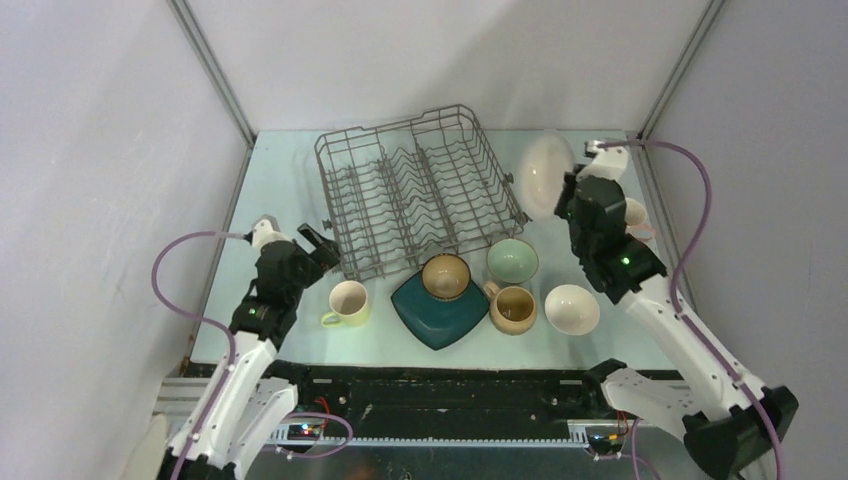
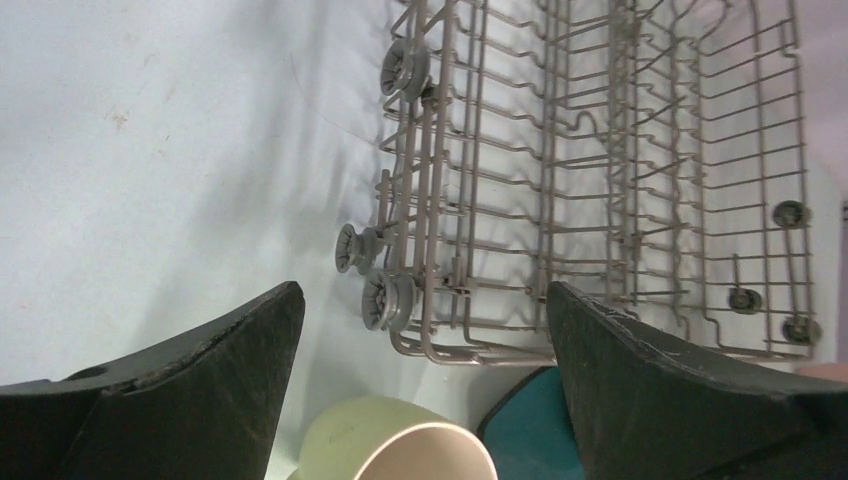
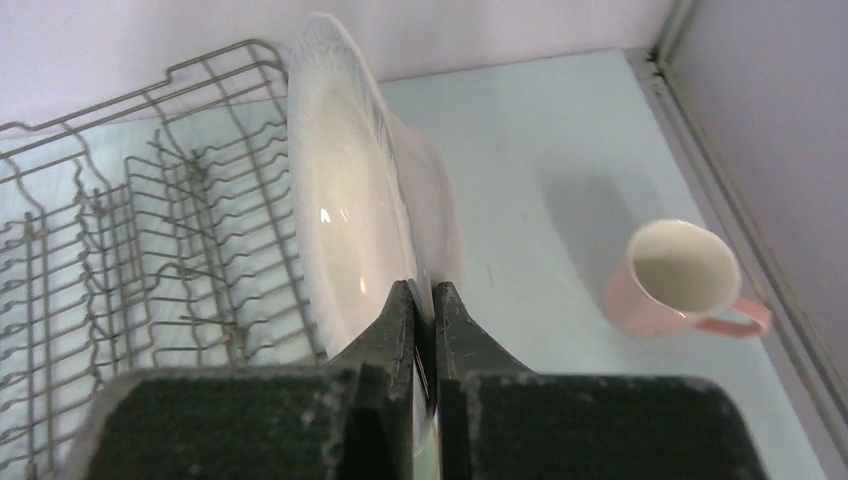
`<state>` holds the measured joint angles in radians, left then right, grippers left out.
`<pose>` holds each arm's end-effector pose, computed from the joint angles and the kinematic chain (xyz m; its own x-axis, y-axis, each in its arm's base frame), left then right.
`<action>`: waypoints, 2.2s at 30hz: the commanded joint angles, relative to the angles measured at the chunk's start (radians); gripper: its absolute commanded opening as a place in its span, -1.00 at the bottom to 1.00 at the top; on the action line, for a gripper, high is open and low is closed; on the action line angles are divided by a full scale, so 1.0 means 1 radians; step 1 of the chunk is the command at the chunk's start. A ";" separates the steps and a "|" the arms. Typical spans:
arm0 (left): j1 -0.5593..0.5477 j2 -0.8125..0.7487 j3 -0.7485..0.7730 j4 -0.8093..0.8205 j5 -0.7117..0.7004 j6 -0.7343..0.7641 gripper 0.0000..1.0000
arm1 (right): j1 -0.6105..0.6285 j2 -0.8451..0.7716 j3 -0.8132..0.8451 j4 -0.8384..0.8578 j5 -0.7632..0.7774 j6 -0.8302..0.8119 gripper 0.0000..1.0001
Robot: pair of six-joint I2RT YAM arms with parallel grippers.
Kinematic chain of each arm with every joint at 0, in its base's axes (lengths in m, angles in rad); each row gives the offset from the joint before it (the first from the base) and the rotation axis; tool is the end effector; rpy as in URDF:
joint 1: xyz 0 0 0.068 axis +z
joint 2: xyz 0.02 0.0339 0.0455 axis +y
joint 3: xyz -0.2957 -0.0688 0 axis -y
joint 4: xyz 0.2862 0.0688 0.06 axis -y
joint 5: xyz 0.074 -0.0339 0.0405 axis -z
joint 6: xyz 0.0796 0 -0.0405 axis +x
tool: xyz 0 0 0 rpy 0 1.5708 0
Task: Load the mixed dishes into the dish rack
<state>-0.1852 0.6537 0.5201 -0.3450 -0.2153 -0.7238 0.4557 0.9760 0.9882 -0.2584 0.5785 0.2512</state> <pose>0.2111 -0.0223 0.2448 -0.3349 -0.5955 -0.7303 -0.3046 0.8018 -0.5141 0.2671 0.0825 0.3876 -0.1852 0.1410 -0.9725 0.1587 0.9810 0.1120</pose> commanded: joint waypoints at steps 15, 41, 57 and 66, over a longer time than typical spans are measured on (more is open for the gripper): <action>0.000 0.373 0.180 0.168 -0.114 0.066 0.97 | 0.221 0.717 0.638 0.334 -0.054 -0.083 -1.00; 0.000 0.628 0.214 0.209 0.004 0.104 -0.02 | 0.240 1.396 1.347 0.249 -0.028 -0.213 -1.00; 0.000 0.635 0.191 0.255 0.034 0.100 0.02 | 0.270 1.488 1.352 0.277 -0.032 -0.155 -1.00; 0.000 0.630 0.179 0.271 0.031 0.100 0.02 | 0.279 1.515 1.371 0.266 -0.057 -0.091 -0.95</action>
<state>-0.1852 1.2892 0.7151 -0.1143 -0.1799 -0.6430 0.7254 2.5011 2.2734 -0.1097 0.5228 0.1062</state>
